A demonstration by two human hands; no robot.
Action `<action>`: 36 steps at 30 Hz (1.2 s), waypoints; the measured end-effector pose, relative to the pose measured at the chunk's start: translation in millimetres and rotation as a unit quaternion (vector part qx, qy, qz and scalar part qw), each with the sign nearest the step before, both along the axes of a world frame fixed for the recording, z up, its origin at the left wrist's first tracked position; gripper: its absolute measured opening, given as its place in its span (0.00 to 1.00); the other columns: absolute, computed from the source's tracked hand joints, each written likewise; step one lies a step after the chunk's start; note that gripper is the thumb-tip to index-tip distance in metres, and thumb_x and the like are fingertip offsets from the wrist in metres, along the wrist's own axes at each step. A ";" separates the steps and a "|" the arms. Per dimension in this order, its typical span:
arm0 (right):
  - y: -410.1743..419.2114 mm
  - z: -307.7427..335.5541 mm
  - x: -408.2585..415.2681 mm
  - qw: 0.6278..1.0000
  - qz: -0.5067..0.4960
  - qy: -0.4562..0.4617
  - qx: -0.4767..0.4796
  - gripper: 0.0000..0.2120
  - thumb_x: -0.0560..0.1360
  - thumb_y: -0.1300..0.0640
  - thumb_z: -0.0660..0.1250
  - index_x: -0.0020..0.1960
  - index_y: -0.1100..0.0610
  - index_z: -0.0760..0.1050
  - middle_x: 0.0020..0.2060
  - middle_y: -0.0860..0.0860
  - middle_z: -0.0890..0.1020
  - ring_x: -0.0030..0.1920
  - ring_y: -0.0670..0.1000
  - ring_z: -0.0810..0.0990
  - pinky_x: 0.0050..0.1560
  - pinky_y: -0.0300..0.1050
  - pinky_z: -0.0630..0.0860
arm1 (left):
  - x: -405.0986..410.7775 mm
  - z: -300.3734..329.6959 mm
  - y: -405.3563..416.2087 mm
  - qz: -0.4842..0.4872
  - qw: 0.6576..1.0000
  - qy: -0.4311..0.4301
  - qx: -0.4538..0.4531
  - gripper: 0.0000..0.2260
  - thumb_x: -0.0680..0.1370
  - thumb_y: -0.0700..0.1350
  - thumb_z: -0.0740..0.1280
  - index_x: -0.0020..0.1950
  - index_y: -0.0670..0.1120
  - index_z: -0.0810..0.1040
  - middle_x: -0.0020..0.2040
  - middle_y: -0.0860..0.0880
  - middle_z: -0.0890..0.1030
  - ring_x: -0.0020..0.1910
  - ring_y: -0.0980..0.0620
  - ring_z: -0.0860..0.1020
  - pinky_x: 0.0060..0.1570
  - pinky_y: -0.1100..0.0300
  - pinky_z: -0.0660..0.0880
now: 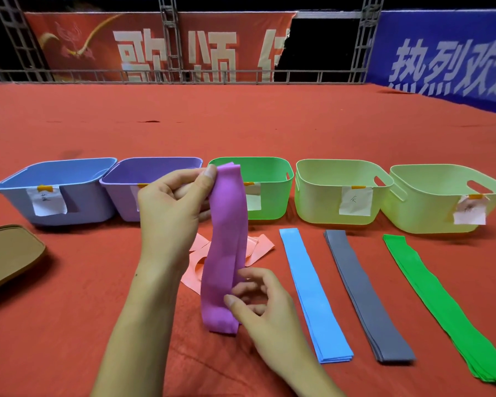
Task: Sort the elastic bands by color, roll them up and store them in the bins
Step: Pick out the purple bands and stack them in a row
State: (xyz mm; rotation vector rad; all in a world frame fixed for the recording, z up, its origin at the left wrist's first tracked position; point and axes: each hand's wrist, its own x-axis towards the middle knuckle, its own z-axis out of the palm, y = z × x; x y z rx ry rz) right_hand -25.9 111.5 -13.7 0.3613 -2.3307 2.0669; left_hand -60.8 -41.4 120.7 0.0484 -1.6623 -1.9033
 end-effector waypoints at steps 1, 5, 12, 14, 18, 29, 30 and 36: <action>-0.8 -0.1 0.6 1.000 -0.001 0.001 -0.005 0.19 0.75 0.57 0.79 0.61 0.44 0.77 0.47 0.44 0.86 0.49 0.47 0.85 0.51 0.43 0.82 | -0.2 -0.4 -0.8 0.002 1.000 -0.002 -0.002 0.10 0.80 0.46 0.76 0.54 0.40 0.87 0.42 0.37 0.87 0.39 0.51 0.85 0.36 0.60 0.80; -0.7 0.8 1.8 1.000 0.009 0.007 -0.021 0.16 0.75 0.58 0.79 0.59 0.46 0.80 0.46 0.45 0.87 0.51 0.47 0.85 0.52 0.42 0.83 | -1.2 -2.2 -4.6 0.006 1.000 -0.006 -0.005 0.11 0.80 0.48 0.76 0.54 0.40 0.87 0.46 0.33 0.86 0.40 0.50 0.85 0.36 0.60 0.80; -1.7 -1.0 0.9 1.000 0.017 0.016 -0.010 0.10 0.75 0.57 0.80 0.53 0.49 0.83 0.49 0.45 0.86 0.50 0.49 0.86 0.48 0.44 0.83 | -4.4 -4.5 -7.9 0.006 1.000 -0.015 0.007 0.11 0.80 0.48 0.76 0.54 0.40 0.87 0.46 0.36 0.87 0.39 0.49 0.84 0.35 0.60 0.80; -0.9 -1.2 0.7 1.000 0.025 0.019 0.001 0.09 0.74 0.56 0.79 0.52 0.49 0.83 0.50 0.46 0.86 0.51 0.50 0.85 0.47 0.48 0.84 | -5.8 -5.4 -10.1 0.009 1.000 -0.017 0.012 0.11 0.80 0.48 0.76 0.54 0.40 0.87 0.45 0.37 0.88 0.39 0.49 0.84 0.35 0.60 0.80; 5.4 -0.1 -1.1 0.996 0.082 0.021 0.019 0.04 0.77 0.56 0.76 0.50 0.50 0.82 0.48 0.46 0.86 0.47 0.43 0.83 0.44 0.42 0.79 | -6.9 -6.1 -19.4 0.019 0.999 -0.022 0.023 0.11 0.80 0.49 0.76 0.52 0.41 0.87 0.43 0.42 0.88 0.39 0.50 0.85 0.35 0.59 0.79; 23.4 -5.8 -8.4 0.976 0.140 -0.021 0.165 0.11 0.78 0.49 0.72 0.59 0.46 0.77 0.48 0.42 0.87 0.43 0.43 0.81 0.49 0.41 0.78 | -7.4 -7.2 -39.2 0.036 0.998 -0.011 0.048 0.10 0.81 0.47 0.75 0.52 0.39 0.87 0.40 0.46 0.87 0.38 0.49 0.84 0.35 0.59 0.80; 24.2 -6.5 -9.0 0.973 0.127 0.007 0.193 0.09 0.77 0.48 0.71 0.57 0.46 0.77 0.46 0.41 0.85 0.41 0.42 0.78 0.46 0.42 0.75 | -7.7 -7.2 -39.4 0.034 0.998 -0.010 0.049 0.11 0.81 0.47 0.75 0.52 0.39 0.87 0.40 0.46 0.87 0.37 0.49 0.83 0.34 0.58 0.80; 24.4 -5.1 -6.2 0.980 0.107 0.041 0.163 0.10 0.80 0.58 0.70 0.58 0.45 0.80 0.50 0.41 0.84 0.42 0.42 0.81 0.45 0.36 0.76 | -9.5 -8.0 -39.7 0.031 0.998 -0.005 0.050 0.11 0.81 0.48 0.75 0.51 0.40 0.87 0.40 0.47 0.87 0.37 0.50 0.83 0.34 0.59 0.79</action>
